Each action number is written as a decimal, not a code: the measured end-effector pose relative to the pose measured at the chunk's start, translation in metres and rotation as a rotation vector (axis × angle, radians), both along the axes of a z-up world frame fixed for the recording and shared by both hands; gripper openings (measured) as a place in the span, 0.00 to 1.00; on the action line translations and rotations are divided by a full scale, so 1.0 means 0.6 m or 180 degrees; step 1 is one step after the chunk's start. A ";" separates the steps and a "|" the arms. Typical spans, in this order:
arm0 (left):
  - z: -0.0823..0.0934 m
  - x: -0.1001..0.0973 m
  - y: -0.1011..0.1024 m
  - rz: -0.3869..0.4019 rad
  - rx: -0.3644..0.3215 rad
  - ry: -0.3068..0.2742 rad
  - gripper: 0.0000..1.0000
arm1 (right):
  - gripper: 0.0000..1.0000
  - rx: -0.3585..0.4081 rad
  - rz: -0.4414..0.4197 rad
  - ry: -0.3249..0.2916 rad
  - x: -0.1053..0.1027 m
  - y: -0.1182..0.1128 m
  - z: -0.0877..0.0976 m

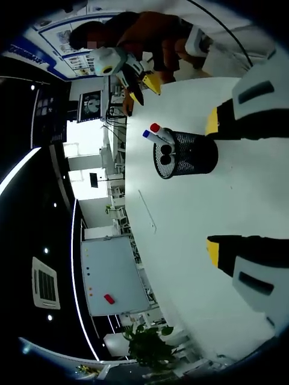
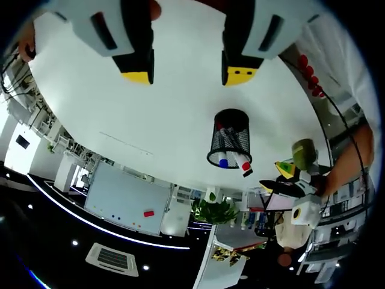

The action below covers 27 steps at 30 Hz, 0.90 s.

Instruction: Pick up the whiteboard markers from the pen holder and place them facing the whiteboard neatly

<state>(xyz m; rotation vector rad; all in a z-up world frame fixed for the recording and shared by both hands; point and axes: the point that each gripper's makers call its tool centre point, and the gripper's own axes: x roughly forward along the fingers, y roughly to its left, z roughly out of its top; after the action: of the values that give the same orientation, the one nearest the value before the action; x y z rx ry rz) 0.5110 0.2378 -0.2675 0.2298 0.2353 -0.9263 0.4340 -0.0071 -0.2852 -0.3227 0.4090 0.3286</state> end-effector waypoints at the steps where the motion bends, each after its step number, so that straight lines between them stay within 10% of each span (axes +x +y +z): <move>1: 0.000 0.000 0.000 -0.0001 0.0001 0.0001 0.65 | 0.44 0.0001 0.0000 0.0004 0.000 0.000 -0.001; 27: -0.002 0.008 0.003 -0.0009 -0.0029 -0.0056 0.66 | 0.44 -0.0293 -0.0074 -0.0078 0.004 -0.005 -0.017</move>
<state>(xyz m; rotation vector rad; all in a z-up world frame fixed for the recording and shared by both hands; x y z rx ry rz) 0.5155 0.2398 -0.2689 0.2298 0.2146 -0.9277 0.4363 -0.0102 -0.2953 -0.4114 0.4043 0.2835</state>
